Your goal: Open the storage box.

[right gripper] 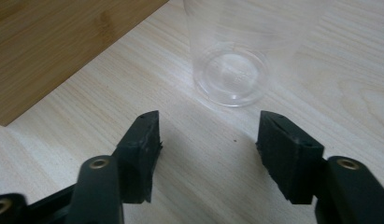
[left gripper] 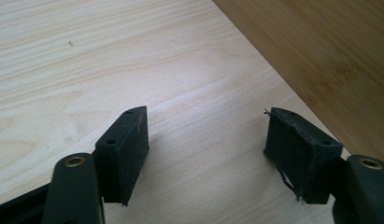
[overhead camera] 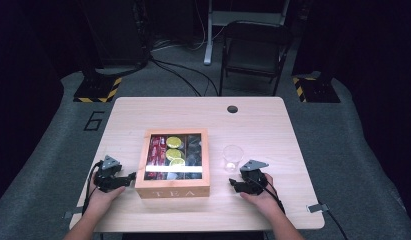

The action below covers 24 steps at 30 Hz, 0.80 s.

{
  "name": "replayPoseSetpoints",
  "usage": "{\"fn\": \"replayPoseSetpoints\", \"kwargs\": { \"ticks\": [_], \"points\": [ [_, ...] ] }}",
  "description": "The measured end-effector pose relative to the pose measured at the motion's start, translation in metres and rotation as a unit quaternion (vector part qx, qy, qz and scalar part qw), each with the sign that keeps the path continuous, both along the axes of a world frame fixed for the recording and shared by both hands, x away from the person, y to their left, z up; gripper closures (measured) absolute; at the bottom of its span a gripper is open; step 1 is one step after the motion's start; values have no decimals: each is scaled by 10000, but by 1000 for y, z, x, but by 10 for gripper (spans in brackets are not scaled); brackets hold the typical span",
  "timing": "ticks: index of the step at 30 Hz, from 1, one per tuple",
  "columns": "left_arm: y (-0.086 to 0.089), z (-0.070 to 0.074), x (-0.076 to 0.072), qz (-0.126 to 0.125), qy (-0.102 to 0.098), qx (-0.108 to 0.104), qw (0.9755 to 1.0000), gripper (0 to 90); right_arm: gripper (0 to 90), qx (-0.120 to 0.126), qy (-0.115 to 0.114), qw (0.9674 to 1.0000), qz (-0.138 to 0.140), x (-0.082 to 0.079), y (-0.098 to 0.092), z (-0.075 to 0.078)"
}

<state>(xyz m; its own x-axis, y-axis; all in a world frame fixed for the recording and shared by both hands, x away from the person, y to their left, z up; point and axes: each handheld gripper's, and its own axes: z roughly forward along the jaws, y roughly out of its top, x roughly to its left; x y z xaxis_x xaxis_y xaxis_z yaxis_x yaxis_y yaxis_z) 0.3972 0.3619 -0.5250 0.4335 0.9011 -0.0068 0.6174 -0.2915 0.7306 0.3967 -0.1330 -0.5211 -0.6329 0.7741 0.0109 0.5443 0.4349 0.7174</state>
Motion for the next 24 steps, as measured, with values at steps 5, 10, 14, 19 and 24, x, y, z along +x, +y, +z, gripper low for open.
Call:
{"fn": "replayPoseSetpoints", "kwargs": {
  "ticks": [5, 10, 14, 19, 24],
  "points": [
    [0, 2, 0, 2, 66, 47, 10000, 347, 489, 85, 58, 9999, 109, -2, 2, 5],
    [0, 3, 0, 4, 102, 47, 9999, 356, 611, 72, -143, 9994, 319, -9, 10, 14],
    [0, 2, 1, 30, 45, -6, 10000, 358, 692, 103, -148, 9987, 481, -16, 14, 23],
    [0, 2, 0, 7, 75, 44, 10000, 359, 754, 337, -234, 9967, 702, -22, 17, 33],
    [0, 2, 1, 14, 43, 17, 10000, 362, 837, 444, -297, 9945, 897, -30, 23, 41]
  ]
}}
